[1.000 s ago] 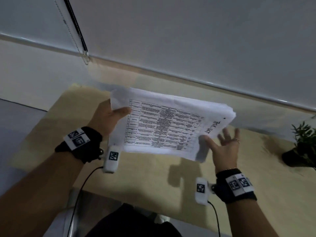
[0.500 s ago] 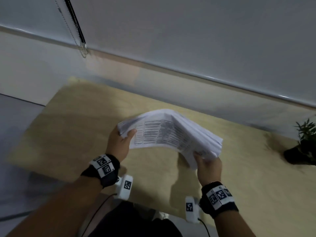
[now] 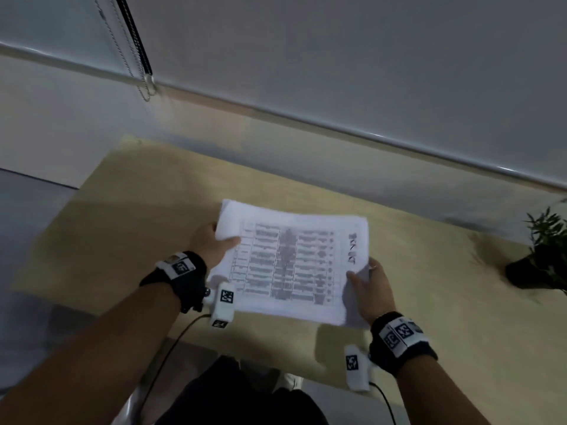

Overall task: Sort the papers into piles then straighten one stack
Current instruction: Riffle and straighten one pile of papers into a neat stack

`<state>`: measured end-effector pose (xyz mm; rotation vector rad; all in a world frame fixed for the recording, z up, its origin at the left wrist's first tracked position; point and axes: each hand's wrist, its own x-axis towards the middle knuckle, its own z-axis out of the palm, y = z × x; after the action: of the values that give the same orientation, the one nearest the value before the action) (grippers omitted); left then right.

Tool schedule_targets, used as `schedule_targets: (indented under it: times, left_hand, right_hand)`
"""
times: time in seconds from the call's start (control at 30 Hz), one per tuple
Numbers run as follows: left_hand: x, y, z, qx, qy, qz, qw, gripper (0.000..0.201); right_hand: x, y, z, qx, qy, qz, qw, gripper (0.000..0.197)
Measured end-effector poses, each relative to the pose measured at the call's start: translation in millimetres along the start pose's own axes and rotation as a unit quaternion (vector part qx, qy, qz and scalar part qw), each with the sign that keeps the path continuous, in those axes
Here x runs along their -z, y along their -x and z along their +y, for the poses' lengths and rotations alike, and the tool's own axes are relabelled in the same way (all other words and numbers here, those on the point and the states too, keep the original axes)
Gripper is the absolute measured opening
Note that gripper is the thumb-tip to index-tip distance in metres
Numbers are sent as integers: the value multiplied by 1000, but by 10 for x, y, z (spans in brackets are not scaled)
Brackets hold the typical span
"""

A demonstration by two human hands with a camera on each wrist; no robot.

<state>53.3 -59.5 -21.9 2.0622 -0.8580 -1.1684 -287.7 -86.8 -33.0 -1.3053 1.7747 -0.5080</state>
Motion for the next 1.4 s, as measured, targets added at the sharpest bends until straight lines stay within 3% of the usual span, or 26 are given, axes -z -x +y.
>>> schedule_targets:
  times: [0.1,0.17,0.27,0.33,0.47,0.53,0.63,0.7,0.8,0.87,0.93,1.0,1.1,1.17,1.23,1.4]
  left_hand:
    - [-146,-52,-217,12,-80,-6,997,32]
    - [-182,-53,-260,9,-103,21,994,28]
    - [-315,4,-300,13,-127,8,992,48]
    - [-333,53,-272,21,-105,24,994,48]
    - [-196,76,-162,58,7,5,998,30]
    - [-122,151,2,12,50,30,998,25]
    - [-24,345,336,-173,111,91,974,23]
    - [39,462,436,-256,115,124,952,29]
    - [-14,469,229,-203,100,127,966,26]
    - [-128,496,74,-152,58,95,982,25]
    - [-205,520,-5,-125,47,74,988,15]
    - [-211,475,-15,-146,50,68,986,15]
    - [-186,376,-51,-215,30,78,973,31]
    - [-194,366,-65,-198,39,71,977,32]
    - [-207,334,-86,-171,35,67,982,30]
    - [-2,256,10,-162,8,17,987,25]
  right_hand:
    - [-160,-38,249,-39,103,-22,994,38]
    - [-188,-55,273,-59,75,5,995,31]
    - [-218,-26,245,-73,81,5,994,31]
    - [-221,-30,208,-73,62,13,995,29]
    - [-70,-25,7,-42,10,29,999,29]
    - [12,8,-227,9,-22,68,997,25]
    - [161,161,-550,110,-84,148,979,17]
    - [249,278,-609,170,-97,204,959,9]
    - [209,315,-395,182,-37,216,959,20]
    - [103,272,-123,143,23,170,975,35]
    - [37,257,22,120,45,131,983,38]
    - [33,250,37,117,50,129,983,28]
    - [59,269,-12,95,35,128,987,15]
    - [19,281,-21,84,16,106,991,8]
    - [-23,261,31,92,24,98,991,16]
    - [180,193,-210,115,52,133,983,19]
